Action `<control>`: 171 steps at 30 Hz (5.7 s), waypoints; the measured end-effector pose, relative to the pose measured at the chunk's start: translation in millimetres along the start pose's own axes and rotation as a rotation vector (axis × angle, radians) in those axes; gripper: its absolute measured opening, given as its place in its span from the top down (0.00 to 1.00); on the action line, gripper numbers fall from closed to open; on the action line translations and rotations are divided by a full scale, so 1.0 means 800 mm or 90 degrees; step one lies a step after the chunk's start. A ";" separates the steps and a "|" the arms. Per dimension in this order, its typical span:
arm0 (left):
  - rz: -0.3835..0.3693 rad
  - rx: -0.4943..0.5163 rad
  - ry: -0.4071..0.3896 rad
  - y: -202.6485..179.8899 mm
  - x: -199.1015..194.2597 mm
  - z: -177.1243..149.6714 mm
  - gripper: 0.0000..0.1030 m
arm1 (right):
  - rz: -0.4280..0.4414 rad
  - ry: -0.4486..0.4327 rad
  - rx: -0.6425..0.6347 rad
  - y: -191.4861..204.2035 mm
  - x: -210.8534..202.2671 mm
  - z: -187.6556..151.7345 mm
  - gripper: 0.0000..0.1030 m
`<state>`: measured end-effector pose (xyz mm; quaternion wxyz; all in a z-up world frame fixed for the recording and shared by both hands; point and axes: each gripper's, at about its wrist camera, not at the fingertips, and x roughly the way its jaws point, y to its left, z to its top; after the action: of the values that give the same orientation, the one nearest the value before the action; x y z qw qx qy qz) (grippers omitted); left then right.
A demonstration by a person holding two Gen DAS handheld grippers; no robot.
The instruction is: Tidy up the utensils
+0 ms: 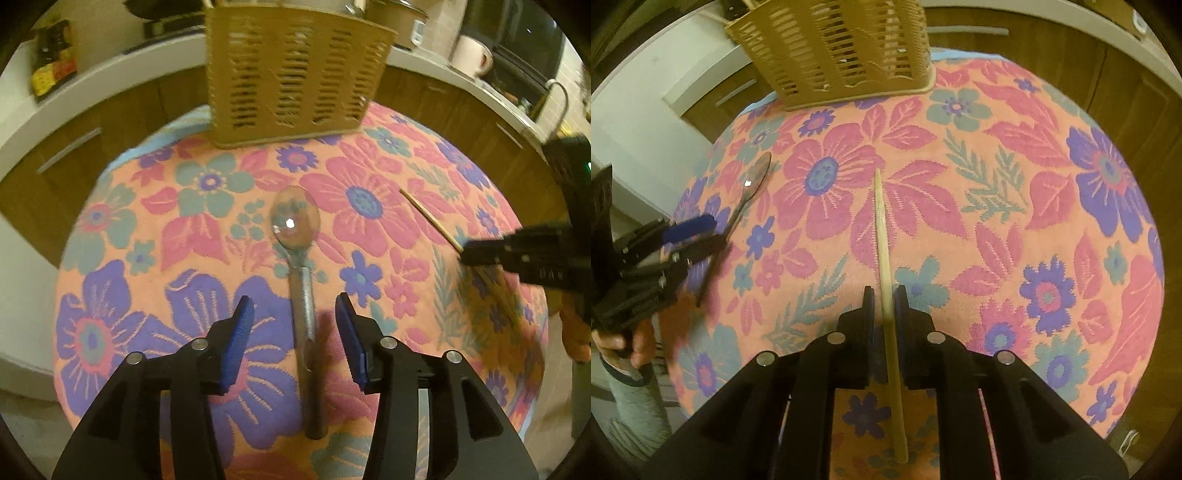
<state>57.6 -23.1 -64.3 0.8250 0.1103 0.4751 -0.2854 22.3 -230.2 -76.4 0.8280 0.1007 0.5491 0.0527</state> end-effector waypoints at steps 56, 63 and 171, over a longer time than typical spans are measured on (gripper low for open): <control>-0.126 -0.081 -0.370 0.089 -0.117 0.153 0.90 | 0.027 -0.011 -0.115 0.110 0.050 0.113 0.69; -0.121 -0.089 -0.379 0.101 -0.121 0.143 0.90 | -0.090 0.006 -0.182 0.148 0.075 0.125 0.95; 0.255 -0.103 -0.484 -0.010 -0.071 0.023 0.07 | -0.152 -0.541 -0.031 0.053 -0.057 0.009 0.13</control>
<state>44.6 -16.9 -6.3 0.9863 0.0228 0.1275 -0.1017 11.9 -198.3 -23.4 0.9826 0.0299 0.1664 -0.0766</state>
